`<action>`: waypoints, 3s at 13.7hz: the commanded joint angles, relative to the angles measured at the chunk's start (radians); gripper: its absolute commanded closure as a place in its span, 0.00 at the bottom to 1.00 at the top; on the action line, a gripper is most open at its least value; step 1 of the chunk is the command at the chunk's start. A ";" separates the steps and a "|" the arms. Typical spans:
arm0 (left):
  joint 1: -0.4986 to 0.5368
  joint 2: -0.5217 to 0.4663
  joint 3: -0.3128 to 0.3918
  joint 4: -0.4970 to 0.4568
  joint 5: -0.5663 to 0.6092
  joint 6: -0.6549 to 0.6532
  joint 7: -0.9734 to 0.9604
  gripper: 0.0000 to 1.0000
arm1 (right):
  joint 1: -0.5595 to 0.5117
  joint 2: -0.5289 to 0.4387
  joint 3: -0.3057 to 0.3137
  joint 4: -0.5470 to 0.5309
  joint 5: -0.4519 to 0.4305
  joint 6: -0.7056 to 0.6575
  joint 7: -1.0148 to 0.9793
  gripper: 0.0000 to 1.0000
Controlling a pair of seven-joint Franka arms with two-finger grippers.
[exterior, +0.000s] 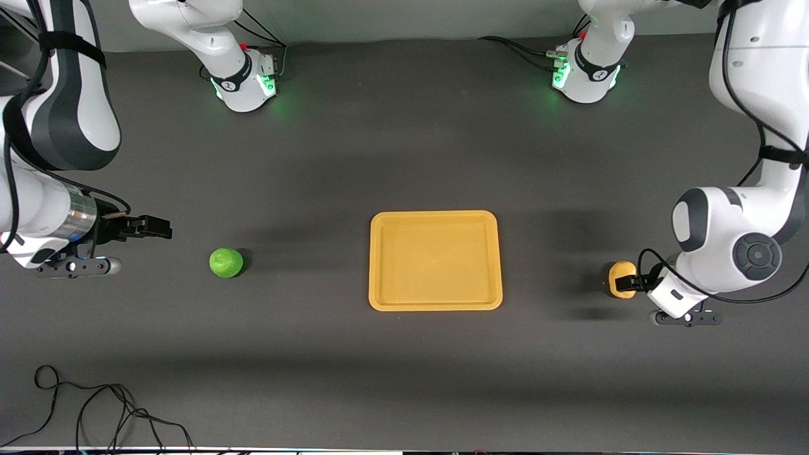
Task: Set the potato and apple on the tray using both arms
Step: 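Grasp the potato with the left gripper while the right gripper reaches the apple, then carry the potato onto the tray and open the left gripper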
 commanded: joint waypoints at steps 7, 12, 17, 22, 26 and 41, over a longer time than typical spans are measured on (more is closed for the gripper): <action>-0.010 0.047 0.000 -0.065 0.014 0.112 -0.014 0.11 | 0.026 0.030 0.005 -0.292 0.015 0.348 -0.008 0.00; -0.010 0.038 0.000 -0.070 0.014 0.100 -0.021 0.71 | 0.021 0.105 0.007 -0.418 0.022 0.597 0.042 0.00; -0.082 -0.122 -0.012 -0.032 0.000 -0.108 -0.107 0.72 | 0.026 0.196 0.041 -0.426 0.022 0.709 0.123 0.00; -0.240 -0.140 -0.052 0.005 -0.032 -0.125 -0.392 0.72 | 0.023 0.264 0.039 -0.424 0.010 0.795 0.121 0.00; -0.392 -0.069 -0.052 0.020 -0.020 -0.064 -0.601 0.72 | 0.021 0.249 0.039 -0.424 0.010 0.786 0.123 0.66; -0.545 0.102 -0.041 0.114 0.054 -0.004 -0.790 0.00 | 0.017 0.078 0.056 0.080 0.056 -0.023 0.121 0.84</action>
